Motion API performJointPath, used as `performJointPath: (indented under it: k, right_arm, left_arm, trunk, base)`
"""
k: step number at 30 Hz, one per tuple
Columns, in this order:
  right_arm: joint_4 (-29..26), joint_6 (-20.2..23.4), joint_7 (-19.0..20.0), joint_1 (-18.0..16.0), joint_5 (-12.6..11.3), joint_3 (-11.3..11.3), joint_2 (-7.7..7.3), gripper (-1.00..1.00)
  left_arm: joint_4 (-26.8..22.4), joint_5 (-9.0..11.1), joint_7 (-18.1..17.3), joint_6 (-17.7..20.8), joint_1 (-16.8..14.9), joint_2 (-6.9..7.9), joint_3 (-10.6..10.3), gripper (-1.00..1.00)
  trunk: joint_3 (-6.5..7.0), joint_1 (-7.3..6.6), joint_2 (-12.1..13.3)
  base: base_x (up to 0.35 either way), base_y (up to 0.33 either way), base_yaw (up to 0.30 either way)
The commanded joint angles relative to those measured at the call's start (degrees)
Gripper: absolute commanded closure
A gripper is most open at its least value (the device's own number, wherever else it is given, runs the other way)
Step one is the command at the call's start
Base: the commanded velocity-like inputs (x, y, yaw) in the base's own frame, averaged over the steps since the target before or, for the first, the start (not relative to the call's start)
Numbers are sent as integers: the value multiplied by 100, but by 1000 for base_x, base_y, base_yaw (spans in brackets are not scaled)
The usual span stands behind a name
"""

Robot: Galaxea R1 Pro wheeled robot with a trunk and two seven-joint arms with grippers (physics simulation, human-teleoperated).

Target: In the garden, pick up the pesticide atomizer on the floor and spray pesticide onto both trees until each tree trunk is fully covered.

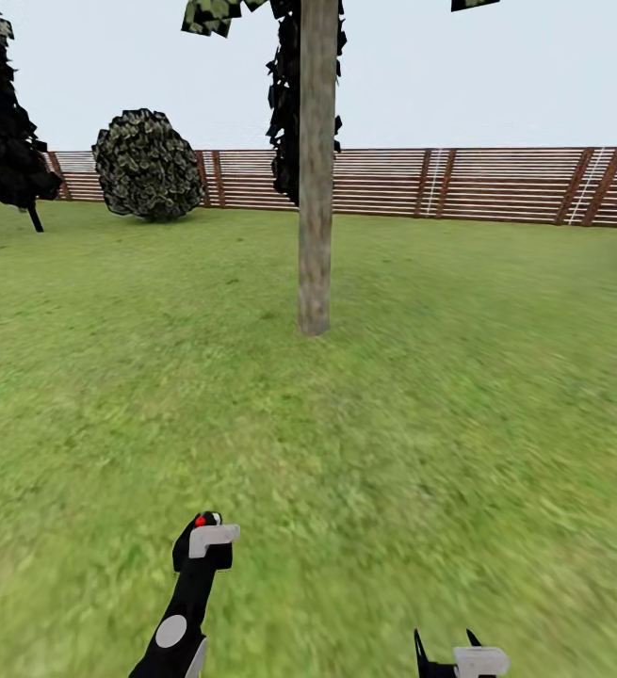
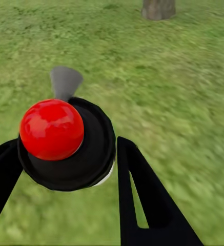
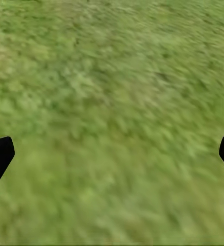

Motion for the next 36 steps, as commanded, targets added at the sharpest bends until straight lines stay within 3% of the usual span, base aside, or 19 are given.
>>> performJointPath:
  k: [1, 36]
  right_arm:
    - [0, -1, 0, 0, 0, 0, -1, -100]
    - [0, -2, 0, 0, 0, 0, 2, -100]
  left_arm:
    - [-1, -2, -1, 0, 0, 0, 0, 100]
    - [-1, -2, 0, 0, 0, 0, 0, 100]
  trunk:
    - [0, 0, 0]
    - [0, 0, 0]
  base:
    - [341, 0, -3]
    - [341, 0, 0]
